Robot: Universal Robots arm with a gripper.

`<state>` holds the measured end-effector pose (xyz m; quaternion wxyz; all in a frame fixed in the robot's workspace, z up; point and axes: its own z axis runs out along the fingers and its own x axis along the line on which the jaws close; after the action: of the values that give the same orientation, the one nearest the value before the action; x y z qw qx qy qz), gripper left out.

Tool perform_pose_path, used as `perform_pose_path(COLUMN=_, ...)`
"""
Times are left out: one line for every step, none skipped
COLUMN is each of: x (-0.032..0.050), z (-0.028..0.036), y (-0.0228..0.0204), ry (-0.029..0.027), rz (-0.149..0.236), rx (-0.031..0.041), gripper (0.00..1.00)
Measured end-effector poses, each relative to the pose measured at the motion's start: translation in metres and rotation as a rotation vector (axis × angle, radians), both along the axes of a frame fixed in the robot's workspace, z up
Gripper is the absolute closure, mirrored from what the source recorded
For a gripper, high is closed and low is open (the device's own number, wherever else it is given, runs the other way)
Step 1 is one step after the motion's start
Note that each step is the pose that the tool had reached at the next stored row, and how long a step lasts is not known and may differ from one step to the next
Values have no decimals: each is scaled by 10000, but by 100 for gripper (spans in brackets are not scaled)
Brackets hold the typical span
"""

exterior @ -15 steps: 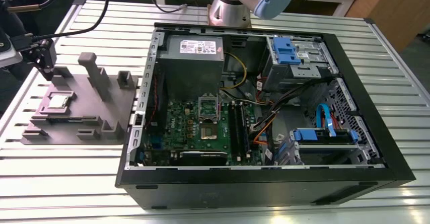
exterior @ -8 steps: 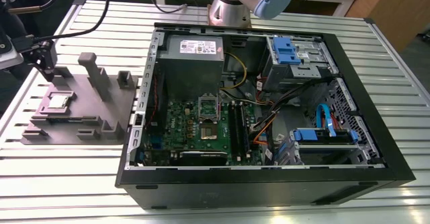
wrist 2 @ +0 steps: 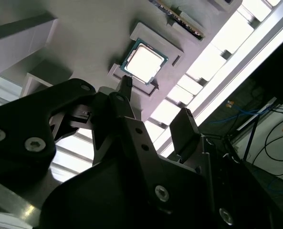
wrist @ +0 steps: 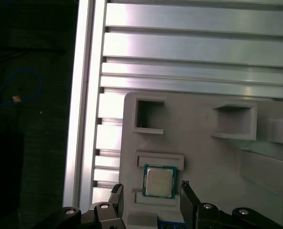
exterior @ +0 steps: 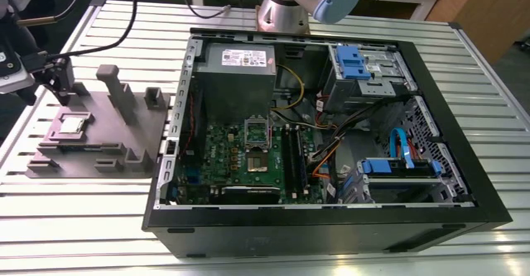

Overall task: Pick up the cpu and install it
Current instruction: 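Pick up the cpu and move it towards the insertion slot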

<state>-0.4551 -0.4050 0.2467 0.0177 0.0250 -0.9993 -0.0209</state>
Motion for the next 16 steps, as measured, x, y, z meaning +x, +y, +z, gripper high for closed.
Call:
perform_pose_path(x=0, z=-13, y=0, ry=0, rz=0, rx=0, gripper=41)
perform_pose_path(x=0, z=-26, y=0, ry=0, rz=0, rx=0, gripper=41)
perform_pose_path(x=0, z=-39, y=0, ry=0, rz=0, rx=0, gripper=41)
perform_pose_path(x=0, z=-51, y=0, ry=0, rz=0, rx=0, gripper=41)
perform_pose_path(x=0, z=-64, y=0, ry=-1, rz=0, rx=1, gripper=41)
perform_pose_path(x=0, z=-77, y=0, ry=-1, rz=0, rx=0, gripper=41)
perform_pose_path(x=0, z=-90, y=0, ry=-1, rz=-1, rx=1, gripper=41)
perform_pose_path(x=0, z=-104, y=-1, ry=-1, rz=-1, rx=0, gripper=41)
perform_pose_path(x=0, z=-119, y=-2, ry=0, rz=0, rx=0, gripper=41)
perform_pose_path(x=1, z=-136, y=-4, ry=0, rz=1, rx=0, gripper=41)
perform_pose_path(x=1, z=-156, y=-6, ry=-1, rz=1, rx=0, gripper=41)
perform_pose_path(x=1, z=-172, y=-7, ry=0, rz=0, rx=0, gripper=41)
perform_pose_path(x=2, z=-184, y=-7, ry=0, rz=0, rx=0, gripper=41)
perform_pose_path(x=2, z=-187, y=-7, ry=1, rz=0, rx=-1, gripper=41)
perform_pose_path(x=2, z=-187, y=-7, ry=1, rz=0, rx=-1, gripper=41)
perform_pose_path(x=2, z=-187, y=-7, ry=2, rz=0, rx=-2, gripper=41)
